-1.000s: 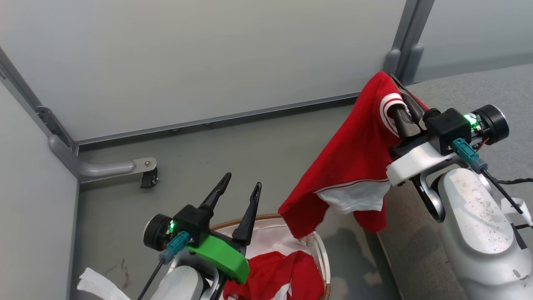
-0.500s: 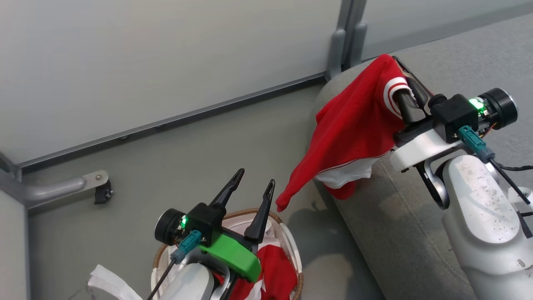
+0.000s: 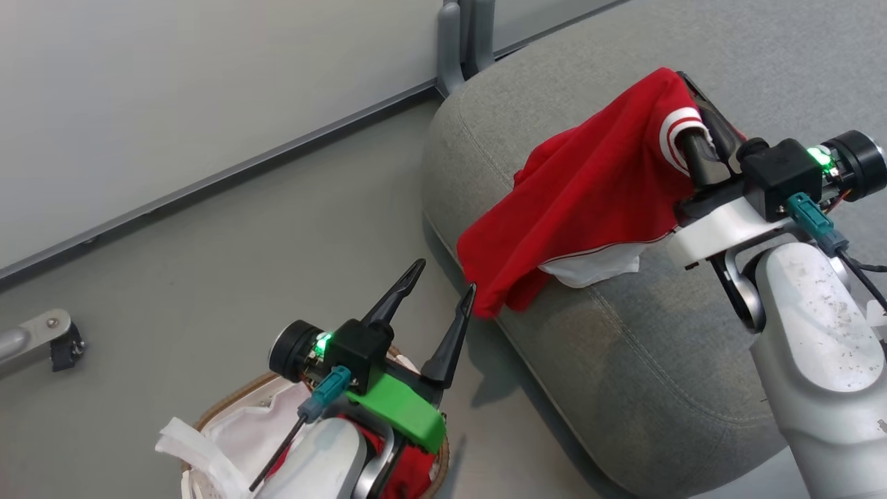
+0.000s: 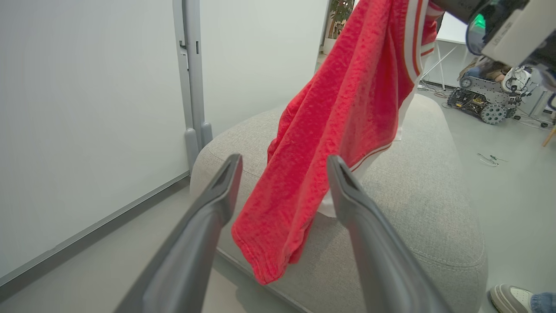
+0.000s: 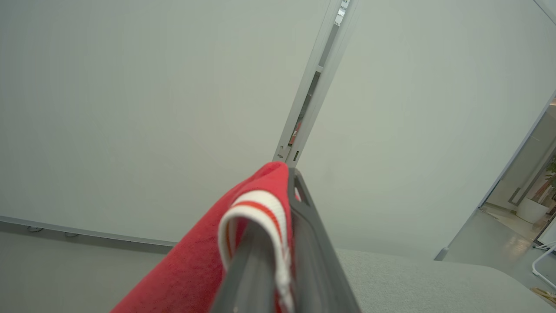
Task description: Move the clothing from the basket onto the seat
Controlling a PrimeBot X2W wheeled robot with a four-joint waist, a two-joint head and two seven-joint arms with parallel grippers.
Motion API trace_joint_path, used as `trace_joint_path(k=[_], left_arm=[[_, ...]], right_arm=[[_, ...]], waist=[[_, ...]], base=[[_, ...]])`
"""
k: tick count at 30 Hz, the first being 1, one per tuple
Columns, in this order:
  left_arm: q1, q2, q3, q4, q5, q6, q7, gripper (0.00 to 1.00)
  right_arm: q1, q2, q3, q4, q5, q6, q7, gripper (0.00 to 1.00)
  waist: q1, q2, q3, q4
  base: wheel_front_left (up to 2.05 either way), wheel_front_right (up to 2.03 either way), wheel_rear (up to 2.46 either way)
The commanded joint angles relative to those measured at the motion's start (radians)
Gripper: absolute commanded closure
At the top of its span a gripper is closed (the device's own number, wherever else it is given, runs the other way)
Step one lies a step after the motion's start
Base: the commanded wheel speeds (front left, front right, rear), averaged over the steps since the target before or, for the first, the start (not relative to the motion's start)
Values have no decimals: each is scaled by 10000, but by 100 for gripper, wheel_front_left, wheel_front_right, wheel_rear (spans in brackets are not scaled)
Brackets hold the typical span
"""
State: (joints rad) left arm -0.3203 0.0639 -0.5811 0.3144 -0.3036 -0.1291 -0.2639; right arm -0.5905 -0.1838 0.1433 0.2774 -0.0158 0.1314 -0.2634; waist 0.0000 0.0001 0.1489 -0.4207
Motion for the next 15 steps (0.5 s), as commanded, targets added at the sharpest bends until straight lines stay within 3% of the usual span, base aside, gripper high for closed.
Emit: trace_joint_path(k=[1, 9, 15], left_arm=[[-192, 132, -19, -42, 81, -25, -9, 0], [-582, 274, -180, -171, 122, -26, -9, 0], [-1090, 390, -386, -410, 315, -26, -9, 0]], right_arm=[[-167, -16, -64, 29, 68, -14, -23, 100], [-1081, -302, -243, 444, 28, -14, -21, 100], [-2898, -1136, -434, 816, -133, -14, -23, 100]], waist=[[0, -1, 432, -226], [0, -1, 1271, 243], [0, -1, 2277, 915]], base=[[0, 0, 0], [0, 0, 0], [0, 0, 0]])
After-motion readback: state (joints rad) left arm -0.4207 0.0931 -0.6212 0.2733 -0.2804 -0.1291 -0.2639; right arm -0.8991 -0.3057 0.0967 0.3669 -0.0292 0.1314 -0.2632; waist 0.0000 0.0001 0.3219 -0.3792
